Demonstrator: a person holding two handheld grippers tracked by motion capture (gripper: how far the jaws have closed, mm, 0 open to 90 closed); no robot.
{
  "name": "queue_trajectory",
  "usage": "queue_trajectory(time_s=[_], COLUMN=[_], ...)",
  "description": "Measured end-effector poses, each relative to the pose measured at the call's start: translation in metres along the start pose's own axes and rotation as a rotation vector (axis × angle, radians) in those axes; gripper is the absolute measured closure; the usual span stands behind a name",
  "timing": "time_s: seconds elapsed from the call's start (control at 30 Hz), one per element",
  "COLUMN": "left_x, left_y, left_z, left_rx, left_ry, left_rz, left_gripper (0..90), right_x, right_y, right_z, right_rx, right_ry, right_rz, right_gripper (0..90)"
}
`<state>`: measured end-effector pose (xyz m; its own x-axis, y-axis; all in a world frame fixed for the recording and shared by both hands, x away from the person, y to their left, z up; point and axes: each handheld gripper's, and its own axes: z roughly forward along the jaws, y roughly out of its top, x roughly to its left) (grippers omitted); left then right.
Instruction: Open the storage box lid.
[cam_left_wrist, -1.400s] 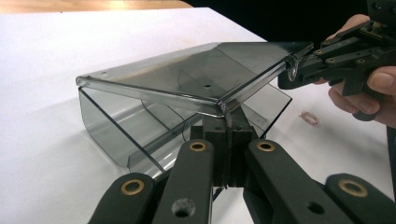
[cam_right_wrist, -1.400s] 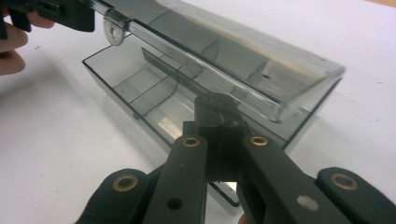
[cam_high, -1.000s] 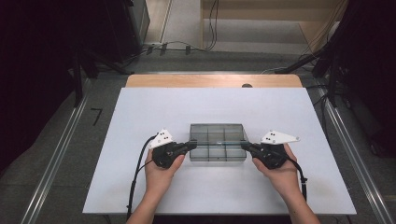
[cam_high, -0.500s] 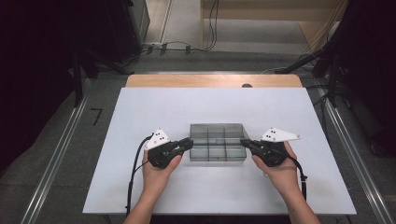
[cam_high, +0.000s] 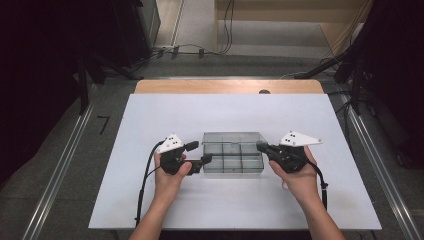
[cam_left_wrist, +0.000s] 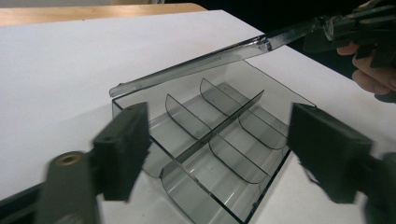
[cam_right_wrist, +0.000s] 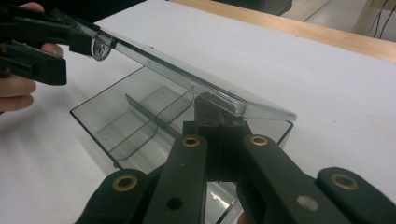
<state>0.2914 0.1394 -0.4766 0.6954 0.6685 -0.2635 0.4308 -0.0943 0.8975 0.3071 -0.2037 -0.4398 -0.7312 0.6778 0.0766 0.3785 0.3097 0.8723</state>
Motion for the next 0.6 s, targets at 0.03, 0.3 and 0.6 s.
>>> queue_trajectory(time_s=[0.03, 0.3, 0.6], left_x=[0.001, 0.004, 0.014], left_y=[0.001, 0.011, 0.026], left_z=[0.002, 0.018, 0.025], left_rx=[0.000, 0.001, 0.001], left_ry=[0.008, 0.042, 0.012], left_rz=[0.005, 0.056, 0.056], left_gripper=[13.9, 3.8, 14.3], right_x=[0.000, -0.006, -0.009], right_y=[0.001, 0.007, 0.012], right_z=[0.001, 0.004, 0.008], right_rx=[-0.004, -0.004, -0.003], right_ry=[0.003, 0.009, 0.007], right_rz=[0.002, 0.010, 0.003], right_gripper=[88.7, 88.7, 88.8])
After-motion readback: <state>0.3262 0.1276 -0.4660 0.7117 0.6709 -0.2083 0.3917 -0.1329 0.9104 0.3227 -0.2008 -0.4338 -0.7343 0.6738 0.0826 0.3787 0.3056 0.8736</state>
